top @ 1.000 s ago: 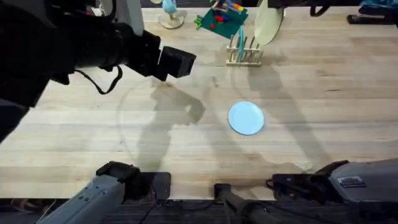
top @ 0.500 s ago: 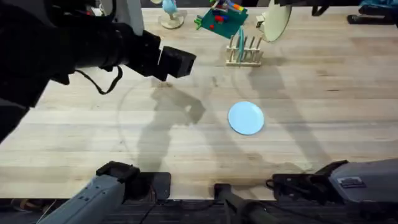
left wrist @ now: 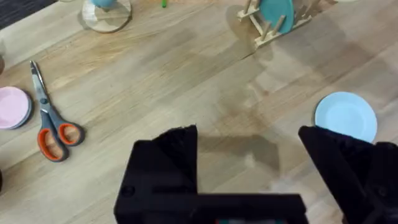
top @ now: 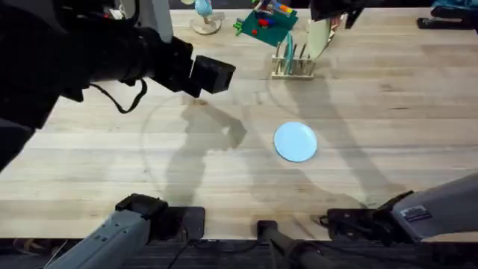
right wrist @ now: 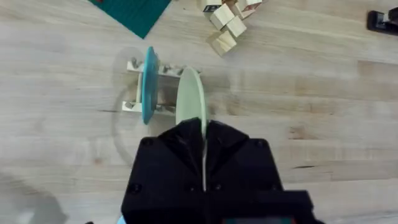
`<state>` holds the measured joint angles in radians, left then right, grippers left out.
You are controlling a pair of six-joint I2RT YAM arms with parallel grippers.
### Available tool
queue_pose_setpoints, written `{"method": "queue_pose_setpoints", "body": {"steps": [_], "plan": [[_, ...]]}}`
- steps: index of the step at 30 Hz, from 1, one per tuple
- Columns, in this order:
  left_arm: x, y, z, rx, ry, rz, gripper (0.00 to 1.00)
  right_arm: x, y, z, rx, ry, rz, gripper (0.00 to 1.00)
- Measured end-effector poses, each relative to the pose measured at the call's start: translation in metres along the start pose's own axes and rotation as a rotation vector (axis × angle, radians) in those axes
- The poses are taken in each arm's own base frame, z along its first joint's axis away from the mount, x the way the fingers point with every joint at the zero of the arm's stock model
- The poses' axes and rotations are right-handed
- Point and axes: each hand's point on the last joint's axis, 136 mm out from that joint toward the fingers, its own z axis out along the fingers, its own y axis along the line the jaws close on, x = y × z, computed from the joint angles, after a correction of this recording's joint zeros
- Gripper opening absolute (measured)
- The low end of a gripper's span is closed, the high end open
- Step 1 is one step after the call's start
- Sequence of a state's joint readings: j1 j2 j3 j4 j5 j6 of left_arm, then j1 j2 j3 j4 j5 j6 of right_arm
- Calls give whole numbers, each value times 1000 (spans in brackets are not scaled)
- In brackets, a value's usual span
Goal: Pick up the plates from the table one by one and place each into a slot on the dish rack.
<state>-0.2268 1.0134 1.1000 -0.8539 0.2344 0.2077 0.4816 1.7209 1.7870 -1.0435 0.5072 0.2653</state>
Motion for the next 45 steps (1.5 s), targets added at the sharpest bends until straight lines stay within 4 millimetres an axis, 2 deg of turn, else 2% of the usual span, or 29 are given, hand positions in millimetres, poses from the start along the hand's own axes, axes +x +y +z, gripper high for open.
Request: {"method": "queue_pose_setpoints", "body": {"steps": [10,21,22,34,41,45], "plan": [[0,0,0,0,0,0,995,-7,10,19,12,-9,7,29],[3,1,8,6,27,-6,995,-2,17,44,30,29,-7,29],[3,1,8,5,27,-4,993,3,22,62,44,60,-19,29],[3,1,8,6,26,-4,995,4,25,70,47,66,1,29],[3,1,8,6,26,-4,994,11,31,86,59,100,2,29],[3,1,8,5,27,-4,995,12,31,88,60,105,3,29]]}}
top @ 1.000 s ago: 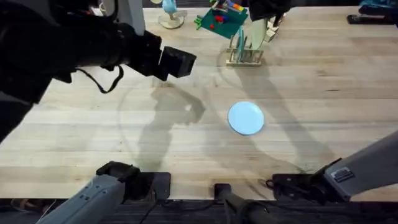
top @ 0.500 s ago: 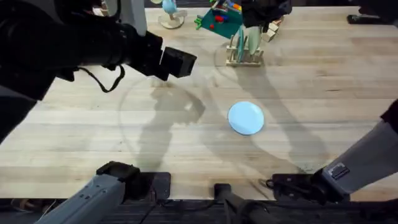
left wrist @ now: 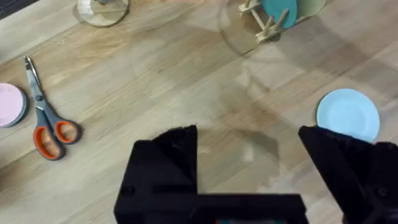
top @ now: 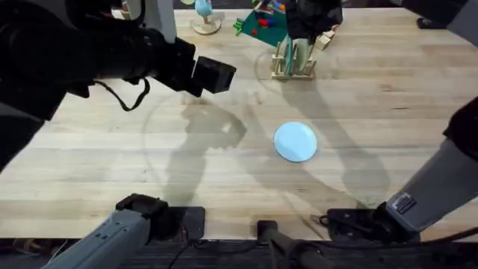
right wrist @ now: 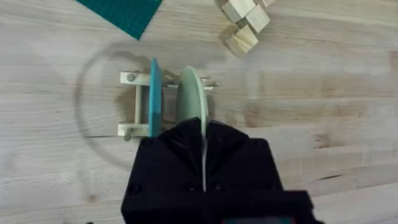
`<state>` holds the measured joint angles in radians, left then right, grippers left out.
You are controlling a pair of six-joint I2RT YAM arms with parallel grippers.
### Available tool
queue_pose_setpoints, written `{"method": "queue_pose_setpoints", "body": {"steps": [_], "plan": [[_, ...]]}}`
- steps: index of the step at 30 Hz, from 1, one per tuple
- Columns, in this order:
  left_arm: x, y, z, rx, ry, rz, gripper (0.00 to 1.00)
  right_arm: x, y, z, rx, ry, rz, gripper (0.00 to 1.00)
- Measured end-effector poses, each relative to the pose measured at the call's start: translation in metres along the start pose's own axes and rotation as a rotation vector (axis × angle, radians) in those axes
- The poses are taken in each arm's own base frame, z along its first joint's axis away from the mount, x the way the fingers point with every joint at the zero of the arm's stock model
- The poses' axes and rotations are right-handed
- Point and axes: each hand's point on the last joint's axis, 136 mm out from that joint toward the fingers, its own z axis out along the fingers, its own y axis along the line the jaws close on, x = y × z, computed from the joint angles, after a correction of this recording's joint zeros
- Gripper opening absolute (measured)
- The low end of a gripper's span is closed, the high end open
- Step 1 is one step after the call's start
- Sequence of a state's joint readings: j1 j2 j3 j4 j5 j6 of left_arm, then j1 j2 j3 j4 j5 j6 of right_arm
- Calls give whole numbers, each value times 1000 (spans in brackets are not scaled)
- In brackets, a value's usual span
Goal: Pick up the plates from the table one by one and place each into a slot on the dish rack.
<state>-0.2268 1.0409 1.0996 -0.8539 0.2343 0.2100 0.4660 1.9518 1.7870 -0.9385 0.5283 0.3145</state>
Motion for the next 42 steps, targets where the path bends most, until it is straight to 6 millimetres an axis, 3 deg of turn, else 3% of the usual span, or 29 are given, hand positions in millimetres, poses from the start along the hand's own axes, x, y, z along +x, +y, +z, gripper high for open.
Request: {"method": "queue_pose_setpoints", "body": {"steps": [26,36,42], "plan": [[0,0,0,0,0,0,993,0,0,0,0,0,0,31],[0,0,0,0,0,0,995,0,0,0,3,-2,4,185],[0,0,0,0,0,0,993,0,-1,0,3,-1,4,199]]}}
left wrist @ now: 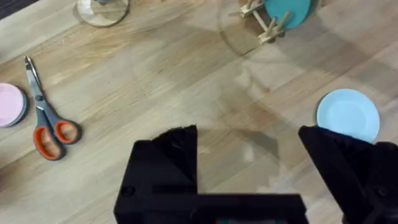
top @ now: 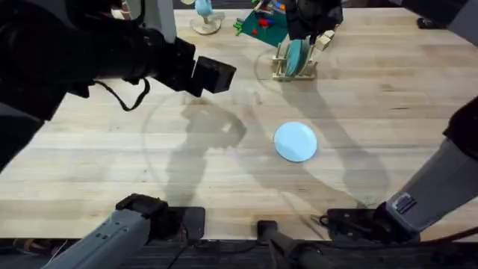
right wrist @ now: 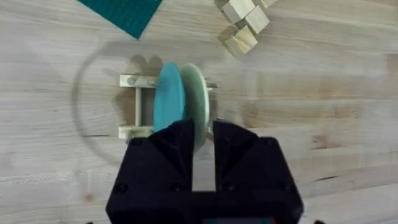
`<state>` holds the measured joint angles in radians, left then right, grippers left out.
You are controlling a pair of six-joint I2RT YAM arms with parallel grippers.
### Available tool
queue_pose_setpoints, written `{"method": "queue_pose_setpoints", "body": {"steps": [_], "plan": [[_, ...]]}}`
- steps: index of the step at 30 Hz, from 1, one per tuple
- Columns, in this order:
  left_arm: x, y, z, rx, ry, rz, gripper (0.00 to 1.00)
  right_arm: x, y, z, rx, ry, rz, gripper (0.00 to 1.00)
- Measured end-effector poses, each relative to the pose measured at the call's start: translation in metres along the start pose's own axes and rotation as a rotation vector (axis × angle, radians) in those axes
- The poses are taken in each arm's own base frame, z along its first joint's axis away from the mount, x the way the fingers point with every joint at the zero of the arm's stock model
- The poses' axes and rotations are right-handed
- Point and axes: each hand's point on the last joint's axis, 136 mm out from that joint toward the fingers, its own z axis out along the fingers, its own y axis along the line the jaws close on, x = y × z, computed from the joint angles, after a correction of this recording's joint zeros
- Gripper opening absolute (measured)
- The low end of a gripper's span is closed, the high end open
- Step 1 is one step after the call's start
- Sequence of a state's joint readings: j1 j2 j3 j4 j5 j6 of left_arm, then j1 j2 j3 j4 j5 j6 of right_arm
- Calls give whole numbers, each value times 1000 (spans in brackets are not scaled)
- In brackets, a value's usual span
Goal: Pick up the plates from the table one by one and place each into a slot on the dish rack.
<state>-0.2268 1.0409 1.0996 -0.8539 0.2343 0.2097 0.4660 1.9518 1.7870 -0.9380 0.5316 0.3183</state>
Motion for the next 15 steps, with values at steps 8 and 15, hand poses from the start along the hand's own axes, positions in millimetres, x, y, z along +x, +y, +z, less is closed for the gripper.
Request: {"method": "queue_pose_setpoints", "body": {"steps": [8,15], "plan": [[0,0,0,0,0,0,993,2,-6,-4,19,16,-12,222],[0,0,0,0,0,0,995,-9,-18,-29,21,-3,-3,219]]}}
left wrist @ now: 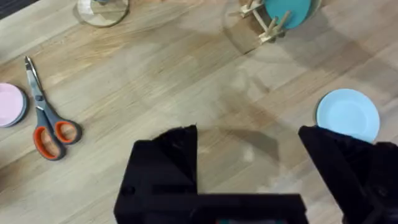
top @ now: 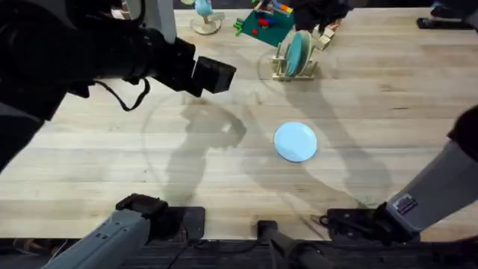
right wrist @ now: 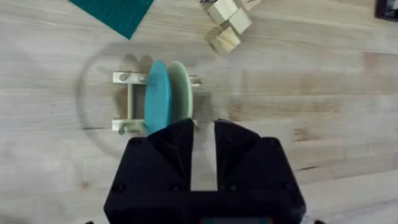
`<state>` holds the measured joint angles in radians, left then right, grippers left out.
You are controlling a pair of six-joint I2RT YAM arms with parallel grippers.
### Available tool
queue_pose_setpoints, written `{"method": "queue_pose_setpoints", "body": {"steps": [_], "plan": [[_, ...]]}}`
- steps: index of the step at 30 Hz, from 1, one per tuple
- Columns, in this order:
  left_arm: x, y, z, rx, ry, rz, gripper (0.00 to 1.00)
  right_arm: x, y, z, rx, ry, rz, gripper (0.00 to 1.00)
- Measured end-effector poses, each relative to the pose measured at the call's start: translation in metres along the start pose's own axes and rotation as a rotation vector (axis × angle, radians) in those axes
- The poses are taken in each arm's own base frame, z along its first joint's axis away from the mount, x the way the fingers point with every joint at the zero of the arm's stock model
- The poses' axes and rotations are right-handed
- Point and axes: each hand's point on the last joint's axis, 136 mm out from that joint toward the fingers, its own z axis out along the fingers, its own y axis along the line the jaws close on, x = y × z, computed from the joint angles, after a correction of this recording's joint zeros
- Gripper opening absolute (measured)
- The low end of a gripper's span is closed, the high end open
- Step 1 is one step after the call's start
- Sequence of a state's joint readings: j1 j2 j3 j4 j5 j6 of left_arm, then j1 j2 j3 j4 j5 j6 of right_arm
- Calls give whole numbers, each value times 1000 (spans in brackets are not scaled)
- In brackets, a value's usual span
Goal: Pick up the plates from the table one by one and place each into a slot on the dish rack.
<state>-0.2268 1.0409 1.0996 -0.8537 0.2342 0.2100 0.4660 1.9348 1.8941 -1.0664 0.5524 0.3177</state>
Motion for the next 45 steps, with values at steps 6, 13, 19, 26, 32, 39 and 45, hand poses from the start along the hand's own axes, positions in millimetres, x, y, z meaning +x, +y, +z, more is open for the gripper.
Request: {"method": "queue_pose_setpoints", "body": {"steps": [6,13,19,26,32,39,45], "plan": [[0,0,0,0,0,0,994,-1,-19,-50,-75,-41,31,462],[0,0,0,0,1,0,994,19,-45,-102,-142,-44,30,880],[0,0,0,0,1,-1,993,50,-68,-147,-221,-37,35,994],[0,0,0,1,0,-16,993,80,-86,-168,-285,-49,82,995],[0,-4,0,21,0,-47,993,135,-88,-148,-366,3,137,995],[11,-10,0,52,44,-64,993,163,-85,-141,-473,45,161,995],[18,-13,-1,65,72,-75,995,165,-80,-140,-508,64,150,994]]}}
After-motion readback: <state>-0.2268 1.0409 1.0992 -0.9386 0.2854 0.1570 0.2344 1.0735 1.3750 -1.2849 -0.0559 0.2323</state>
